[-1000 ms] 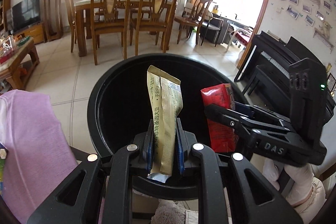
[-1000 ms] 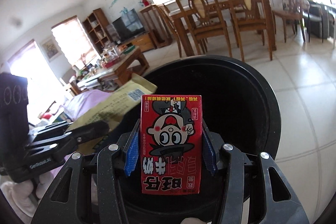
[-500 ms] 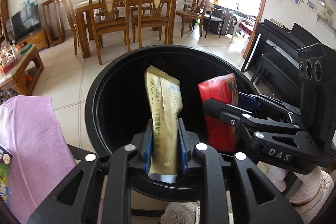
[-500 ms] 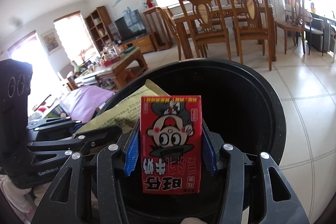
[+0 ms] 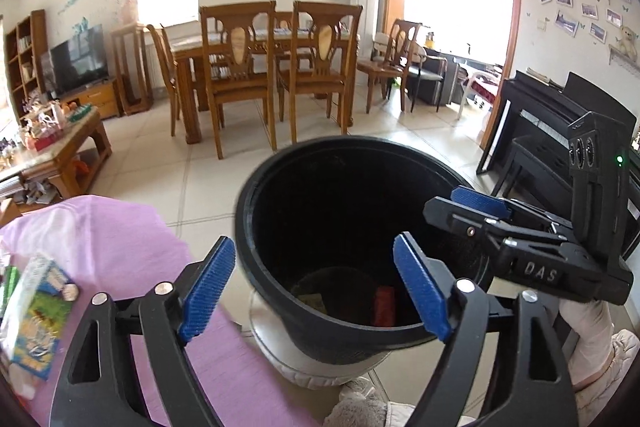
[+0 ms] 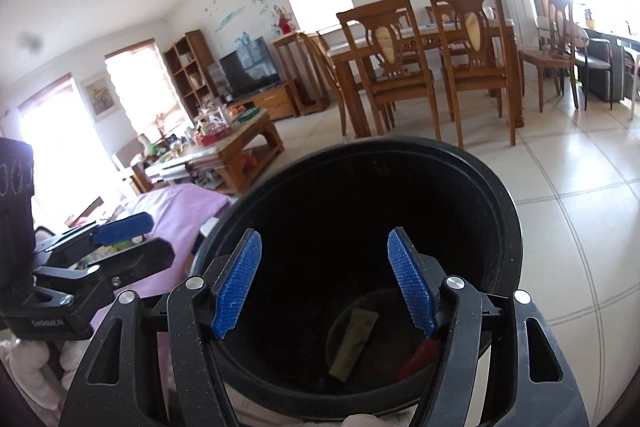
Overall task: Collect trash
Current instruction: 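Carry both items over the black bin and open both tools to drop them, then grasp the silver wrapper with left tool while right tool grasps white juice carton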
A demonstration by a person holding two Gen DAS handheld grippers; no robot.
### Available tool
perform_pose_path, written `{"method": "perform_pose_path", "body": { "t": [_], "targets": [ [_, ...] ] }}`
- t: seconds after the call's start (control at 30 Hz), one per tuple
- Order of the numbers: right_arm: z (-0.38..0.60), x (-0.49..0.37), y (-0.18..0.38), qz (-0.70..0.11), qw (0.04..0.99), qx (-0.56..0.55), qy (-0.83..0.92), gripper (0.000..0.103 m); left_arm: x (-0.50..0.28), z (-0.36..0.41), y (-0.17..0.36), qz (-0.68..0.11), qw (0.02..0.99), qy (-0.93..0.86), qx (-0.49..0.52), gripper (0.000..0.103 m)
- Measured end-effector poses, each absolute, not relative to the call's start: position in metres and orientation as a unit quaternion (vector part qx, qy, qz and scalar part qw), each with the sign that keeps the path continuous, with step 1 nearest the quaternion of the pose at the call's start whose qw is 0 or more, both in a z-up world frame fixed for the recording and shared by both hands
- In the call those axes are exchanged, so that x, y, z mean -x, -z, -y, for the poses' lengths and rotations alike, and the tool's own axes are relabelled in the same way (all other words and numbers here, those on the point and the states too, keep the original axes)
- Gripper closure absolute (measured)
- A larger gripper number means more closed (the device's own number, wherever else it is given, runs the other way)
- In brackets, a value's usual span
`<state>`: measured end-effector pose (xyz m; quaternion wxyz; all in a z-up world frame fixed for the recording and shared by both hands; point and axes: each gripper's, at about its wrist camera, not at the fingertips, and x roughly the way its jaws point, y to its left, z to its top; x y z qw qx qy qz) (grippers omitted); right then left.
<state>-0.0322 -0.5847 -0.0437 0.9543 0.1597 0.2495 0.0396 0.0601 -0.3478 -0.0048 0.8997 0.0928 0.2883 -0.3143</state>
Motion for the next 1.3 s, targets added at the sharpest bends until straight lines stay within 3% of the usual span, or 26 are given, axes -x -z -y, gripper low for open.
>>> {"method": "perform_pose_path", "body": {
  "t": [0.1, 0.43, 0.7, 0.83, 1.3],
  "targets": [
    [0.572, 0.033, 0.034, -0.241, 0.957, -0.158, -0.044, 0.027, -0.055, 0.33, -0.003, -0.282, 0.907, 0.302, -0.084, 0.017],
    [0.48, 0.008, 0.008, -0.25, 0.952, -0.133, -0.114, 0.027, -0.043, 0.22, -0.024, -0.266, 0.939, 0.215, -0.024, 0.013],
    [0.383, -0.03, -0.001, -0.292, 0.929, -0.129, -0.186, 0.027, -0.056, 0.074, -0.021, -0.276, 0.952, 0.104, 0.086, 0.013],
    [0.335, -0.052, 0.003, -0.325, 0.914, -0.129, -0.206, 0.022, -0.073, 0.005, -0.013, -0.285, 0.945, 0.065, 0.145, 0.013],
    [0.236, -0.146, 0.028, -0.439, 0.867, -0.13, -0.195, 0.016, -0.126, -0.055, 0.029, -0.358, 0.907, 0.062, 0.213, 0.014]
  ]
}}
